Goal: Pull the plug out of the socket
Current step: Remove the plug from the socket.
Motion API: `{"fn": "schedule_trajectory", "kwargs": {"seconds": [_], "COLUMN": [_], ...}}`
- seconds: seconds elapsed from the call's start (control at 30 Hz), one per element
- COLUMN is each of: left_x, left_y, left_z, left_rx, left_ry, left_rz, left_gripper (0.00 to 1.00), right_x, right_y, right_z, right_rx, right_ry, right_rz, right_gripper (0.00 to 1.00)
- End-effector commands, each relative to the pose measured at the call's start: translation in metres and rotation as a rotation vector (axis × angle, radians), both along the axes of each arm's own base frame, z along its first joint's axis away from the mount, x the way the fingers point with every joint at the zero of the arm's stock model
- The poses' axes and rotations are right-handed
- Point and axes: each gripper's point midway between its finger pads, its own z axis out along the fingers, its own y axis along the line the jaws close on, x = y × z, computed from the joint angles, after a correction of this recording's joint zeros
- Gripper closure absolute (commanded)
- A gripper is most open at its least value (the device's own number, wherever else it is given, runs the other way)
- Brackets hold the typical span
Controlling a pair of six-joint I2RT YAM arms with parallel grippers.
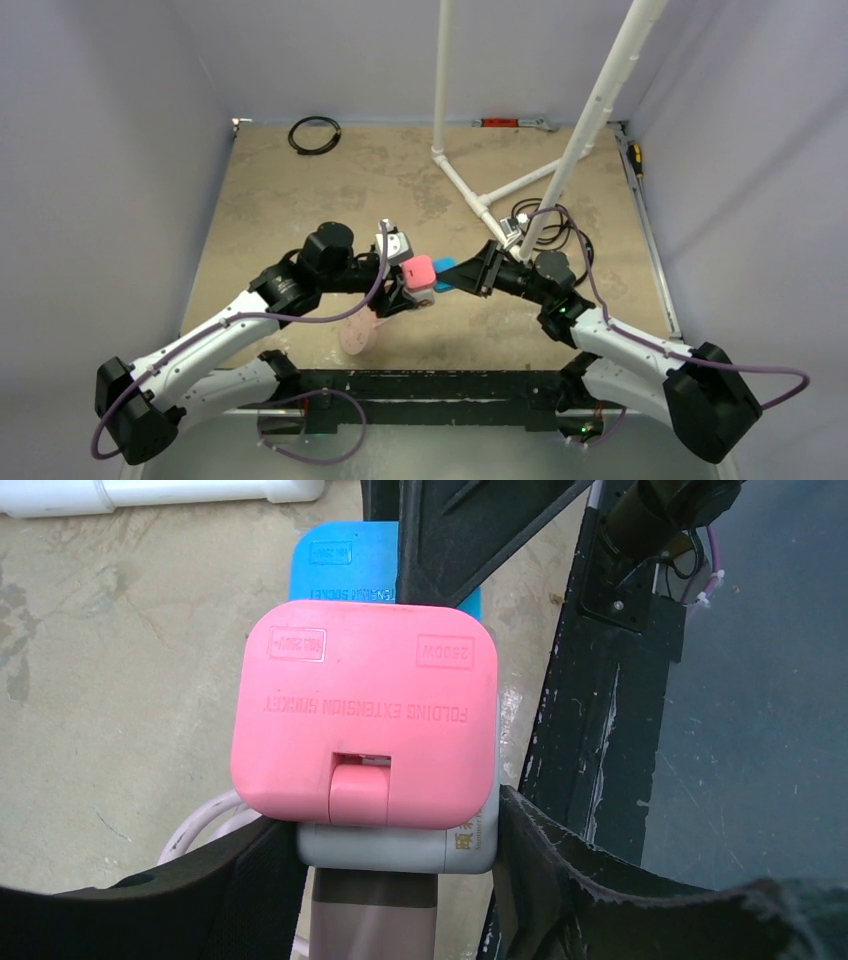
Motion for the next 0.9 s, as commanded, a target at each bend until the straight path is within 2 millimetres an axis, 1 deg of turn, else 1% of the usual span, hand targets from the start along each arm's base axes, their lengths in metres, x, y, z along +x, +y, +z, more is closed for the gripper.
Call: {"fn": "schedule_trajectory", "kwargs": {"seconds": [0.0, 0.33, 0.53, 0.67, 0.77, 0.87], "left_x": [0.004, 0.003, 0.002, 0.004, 0.008, 0.009], "left_y": [-0.011, -0.013, -0.015, -0.015, -0.014, -0.015], "left_z": [0.026, 0.021, 0.017, 0.013, 0.010, 0.003], "left_rx": [-0.077, -0.055, -0.042, -0.026, -0.008, 0.017], "left_ry": [-0.091, -0.089, -0.086, -0.089, -0.092, -0.086], "left_rz": [-0.034, -0.036, -0.039, -0.025, -0.001, 0.003], "left_gripper": [1.00, 1.00, 1.00, 1.00, 1.00, 1.00], "right_x": [-0.003, 0.000, 0.001, 0.003, 0.003, 0.002], "right_y": [0.002, 0.000, 0.000, 0.001, 0.003, 0.004], "right_z": [0.013, 0.003, -0.003, -0.006, -0.005, -0.003], "right_rx": [0.031, -0.016, -0.037, -0.039, -0.025, -0.007], "right_ry": [-0.054, -0.041, -0.027, -0.008, 0.002, 0.007], "right_rz": [0.032, 0.007, 0.005, 0.005, 0.009, 0.021], "right_gripper": [0.56, 0.56, 0.61, 0.66, 0.70, 0.81]}}
